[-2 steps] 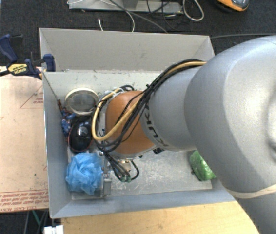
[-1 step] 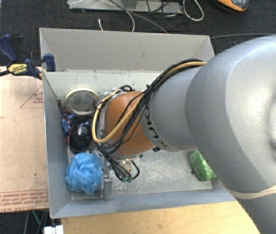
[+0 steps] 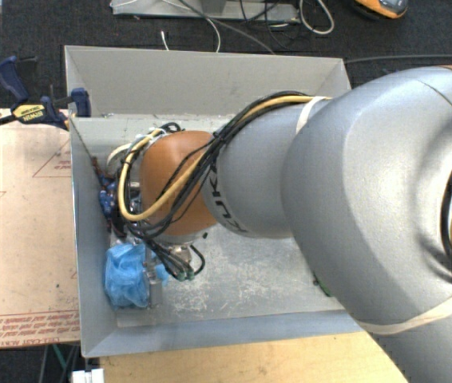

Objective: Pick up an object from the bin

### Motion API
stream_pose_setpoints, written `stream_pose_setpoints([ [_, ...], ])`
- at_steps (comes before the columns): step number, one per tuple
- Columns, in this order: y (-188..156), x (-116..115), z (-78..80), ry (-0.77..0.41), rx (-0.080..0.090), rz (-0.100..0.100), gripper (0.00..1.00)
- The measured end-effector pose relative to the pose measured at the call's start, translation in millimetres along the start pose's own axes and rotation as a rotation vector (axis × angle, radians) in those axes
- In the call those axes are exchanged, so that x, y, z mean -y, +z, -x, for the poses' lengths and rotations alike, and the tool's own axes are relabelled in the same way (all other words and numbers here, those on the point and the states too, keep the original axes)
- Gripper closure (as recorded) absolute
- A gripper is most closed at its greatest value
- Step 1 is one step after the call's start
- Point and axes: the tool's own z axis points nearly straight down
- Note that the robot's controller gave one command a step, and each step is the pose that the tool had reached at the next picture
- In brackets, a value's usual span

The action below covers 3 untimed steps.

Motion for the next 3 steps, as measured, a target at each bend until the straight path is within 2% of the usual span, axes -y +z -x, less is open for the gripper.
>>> stream_pose_setpoints([
  [1, -38, 20, -16.2, 0.054, 0.005, -0.002, 0.00],
  [2, -1, 7, -1.0, 0.003, -0.003, 0.000, 0.00],
  [3, -2, 8, -10.4, -0.010, 0.001, 0.000, 0.00],
])
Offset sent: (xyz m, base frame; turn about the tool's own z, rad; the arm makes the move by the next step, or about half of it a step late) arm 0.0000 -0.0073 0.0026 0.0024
